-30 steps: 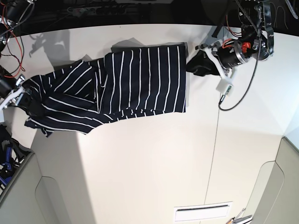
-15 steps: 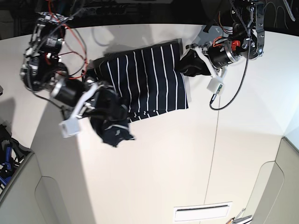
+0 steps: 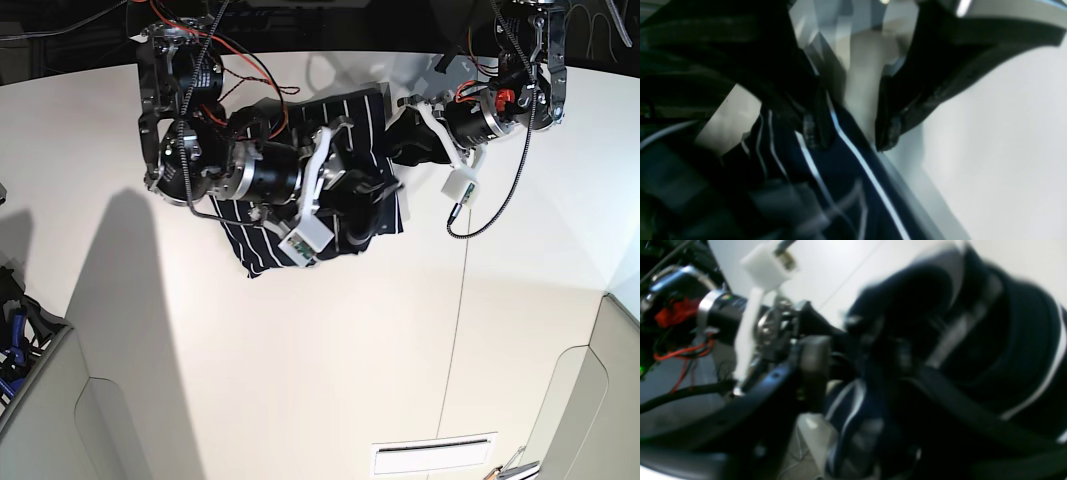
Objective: Fold the T-shirt properly
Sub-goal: 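Fold the collar end with the right gripper over onto the strip's middle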
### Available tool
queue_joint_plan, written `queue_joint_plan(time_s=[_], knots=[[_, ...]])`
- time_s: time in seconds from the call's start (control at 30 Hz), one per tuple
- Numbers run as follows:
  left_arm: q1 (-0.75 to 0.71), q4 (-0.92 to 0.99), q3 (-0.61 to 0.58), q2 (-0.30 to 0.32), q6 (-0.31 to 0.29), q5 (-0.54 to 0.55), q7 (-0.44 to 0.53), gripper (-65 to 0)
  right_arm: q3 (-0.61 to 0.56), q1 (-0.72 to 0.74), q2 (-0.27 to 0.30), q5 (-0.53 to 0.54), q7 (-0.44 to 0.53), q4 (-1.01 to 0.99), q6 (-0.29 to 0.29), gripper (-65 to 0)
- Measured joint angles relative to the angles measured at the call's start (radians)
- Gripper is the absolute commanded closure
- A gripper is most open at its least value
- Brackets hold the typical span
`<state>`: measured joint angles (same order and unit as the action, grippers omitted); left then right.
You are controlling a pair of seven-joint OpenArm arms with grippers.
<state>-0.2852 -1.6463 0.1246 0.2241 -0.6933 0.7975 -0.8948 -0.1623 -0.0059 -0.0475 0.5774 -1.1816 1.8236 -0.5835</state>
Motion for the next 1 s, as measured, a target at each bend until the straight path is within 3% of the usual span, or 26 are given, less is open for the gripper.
queue_joint_plan(time_s=[0.2, 0.33, 0.47, 0.53, 0.63, 0.67, 1.0], knots=[[0.000, 0.002, 0.147, -0.002, 0.002, 0.056, -0.025, -23.8, -0.066, 0.000, 0.000, -0.007, 0.000, -0.001, 0.000, -31.2], [-0.001, 0.001, 0.271, -0.003, 0.004, 0.125, -0.101, -23.8, -0.101, -0.002, 0.000, 0.007, 0.003, -0.001, 0.000, -31.2], [0.000, 0.001, 0.359, -0.003, 0.004, 0.257, -0.169, -23.2, -0.105, -0.002, 0.000, 0.002, 0.093, -0.001, 0.000, -30.3], [0.000, -0.002, 0.391, -0.003, 0.004, 0.324, -0.200, -17.0, -0.093, 0.000, 0.000, -0.050, 0.162, -0.001, 0.008, -23.1], [-0.006, -0.034, 0.403, -0.003, 0.004, 0.367, -0.239, -7.3, -0.054, 0.018, 0.000, -0.137, 0.198, -0.002, 0.027, -2.0], [-0.011, -0.054, 0.400, -0.003, 0.004, 0.367, -0.250, -5.7, -0.035, 0.030, 0.000, -0.158, 0.200, -0.002, 0.031, 0.0], [-0.111, -0.391, 0.324, -0.002, 0.004, 0.370, -0.245, -5.4, 0.240, 0.147, 0.012, -0.190, 0.242, -0.010, 0.030, 0.0]])
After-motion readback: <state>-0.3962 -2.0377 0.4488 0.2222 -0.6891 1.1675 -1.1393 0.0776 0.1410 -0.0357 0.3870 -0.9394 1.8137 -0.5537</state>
